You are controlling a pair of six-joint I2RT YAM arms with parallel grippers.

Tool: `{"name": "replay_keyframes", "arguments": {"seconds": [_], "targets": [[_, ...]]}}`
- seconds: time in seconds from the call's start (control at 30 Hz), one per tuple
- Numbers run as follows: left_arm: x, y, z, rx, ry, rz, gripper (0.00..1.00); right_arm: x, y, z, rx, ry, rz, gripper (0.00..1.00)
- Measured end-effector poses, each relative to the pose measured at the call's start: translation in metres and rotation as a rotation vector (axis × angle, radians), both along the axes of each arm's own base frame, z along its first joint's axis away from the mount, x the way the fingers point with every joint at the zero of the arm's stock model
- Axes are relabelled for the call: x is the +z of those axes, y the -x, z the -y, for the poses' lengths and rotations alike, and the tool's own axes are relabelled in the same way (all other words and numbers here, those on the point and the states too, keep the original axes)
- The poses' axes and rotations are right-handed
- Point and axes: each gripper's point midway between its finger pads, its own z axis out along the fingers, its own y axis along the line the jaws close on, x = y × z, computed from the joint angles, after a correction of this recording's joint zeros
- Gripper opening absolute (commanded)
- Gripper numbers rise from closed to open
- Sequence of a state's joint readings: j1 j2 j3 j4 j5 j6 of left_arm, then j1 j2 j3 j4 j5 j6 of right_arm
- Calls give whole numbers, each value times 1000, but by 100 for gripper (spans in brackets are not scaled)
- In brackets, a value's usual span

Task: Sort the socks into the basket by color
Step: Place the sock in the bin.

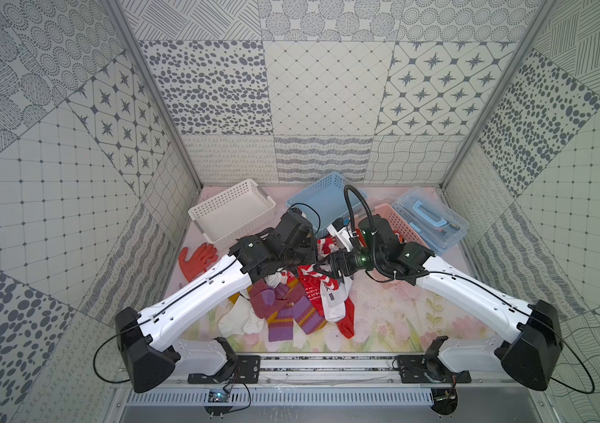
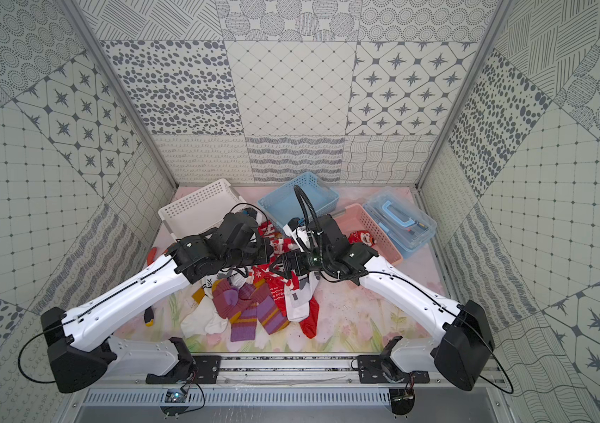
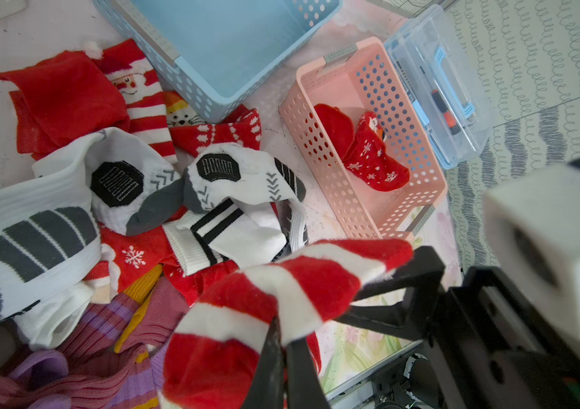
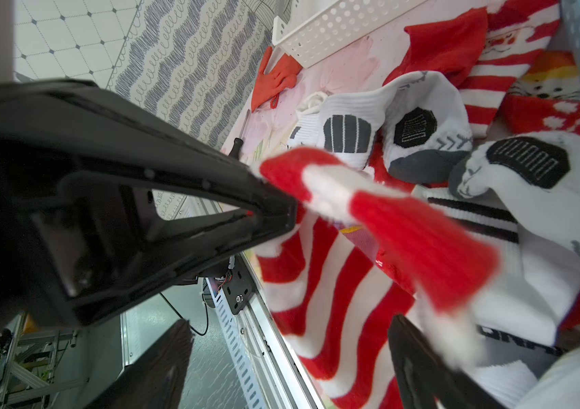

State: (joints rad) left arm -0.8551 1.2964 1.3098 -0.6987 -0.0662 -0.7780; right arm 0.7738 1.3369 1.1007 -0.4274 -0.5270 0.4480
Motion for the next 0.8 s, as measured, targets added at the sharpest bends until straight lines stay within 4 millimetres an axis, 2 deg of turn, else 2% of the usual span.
{"name": "replay_keyframes", "arguments": {"seconds": [0.13,0.3,0.4,0.5,0.53,0.63,0.7,0.8], "targets": [[5,-3,6,-7,18,5,0,-12,-1,-10,18,19,-4,66],[11,-5,14,-19,41,5,0,-16,-5,-14,12,24,4,20],[12,-6,16,-22,46,5,0,-14,-7,-14,4,20,15,1],[12,-6,16,-21,46,5,1,-12,-8,-12,-3,21,27,0],[12,-7,16,-21,46,5,5,-11,-8,-12,-6,19,30,0],[12,-7,15,-18,44,6,27,-4,-10,-7,-22,11,43,0],[11,-8,14,-18,40,8,46,4,-12,-1,-37,1,52,0],[11,-9,11,-12,37,10,58,13,-23,16,-92,-6,64,0]]}}
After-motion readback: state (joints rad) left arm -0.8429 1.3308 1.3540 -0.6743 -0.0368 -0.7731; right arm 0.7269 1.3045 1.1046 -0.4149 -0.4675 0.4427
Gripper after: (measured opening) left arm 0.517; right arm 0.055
